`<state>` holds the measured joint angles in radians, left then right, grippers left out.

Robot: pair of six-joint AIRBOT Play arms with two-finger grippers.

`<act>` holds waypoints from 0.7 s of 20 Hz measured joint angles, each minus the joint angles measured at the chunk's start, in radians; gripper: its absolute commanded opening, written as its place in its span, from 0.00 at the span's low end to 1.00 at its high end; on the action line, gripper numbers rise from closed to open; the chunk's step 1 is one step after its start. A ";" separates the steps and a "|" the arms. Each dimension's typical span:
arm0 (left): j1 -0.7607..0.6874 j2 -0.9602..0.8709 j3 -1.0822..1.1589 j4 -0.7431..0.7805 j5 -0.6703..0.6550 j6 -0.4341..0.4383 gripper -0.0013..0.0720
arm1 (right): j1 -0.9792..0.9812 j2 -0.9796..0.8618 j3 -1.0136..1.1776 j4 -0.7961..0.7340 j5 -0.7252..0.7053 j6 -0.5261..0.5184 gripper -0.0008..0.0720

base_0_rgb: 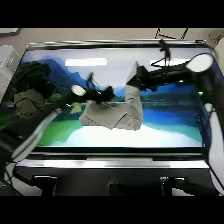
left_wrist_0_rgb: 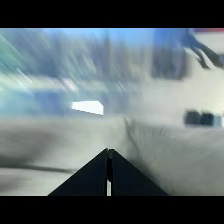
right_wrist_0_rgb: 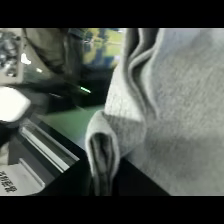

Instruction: Fold the clothes and pants, and hang the long-sleeved shirts on hangers.

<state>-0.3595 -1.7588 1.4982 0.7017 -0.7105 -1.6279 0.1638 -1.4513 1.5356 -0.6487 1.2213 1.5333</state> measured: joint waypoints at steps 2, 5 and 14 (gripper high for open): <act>0.151 0.132 0.000 0.180 -0.094 -0.026 0.06 | 0.074 -0.092 0.000 0.061 -0.084 -0.014 0.07; 0.320 0.319 0.000 0.337 -0.179 -0.034 0.06 | 0.189 -0.242 0.000 0.170 -0.212 -0.023 0.07; 0.456 0.608 -0.002 0.471 -0.287 0.018 0.06 | 0.287 -0.430 -0.001 0.472 -0.394 -0.126 0.96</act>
<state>0.0963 -1.1503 1.4960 1.1728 -0.9977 -1.6100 0.4507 -1.8812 1.5349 -0.1772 0.8268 1.4071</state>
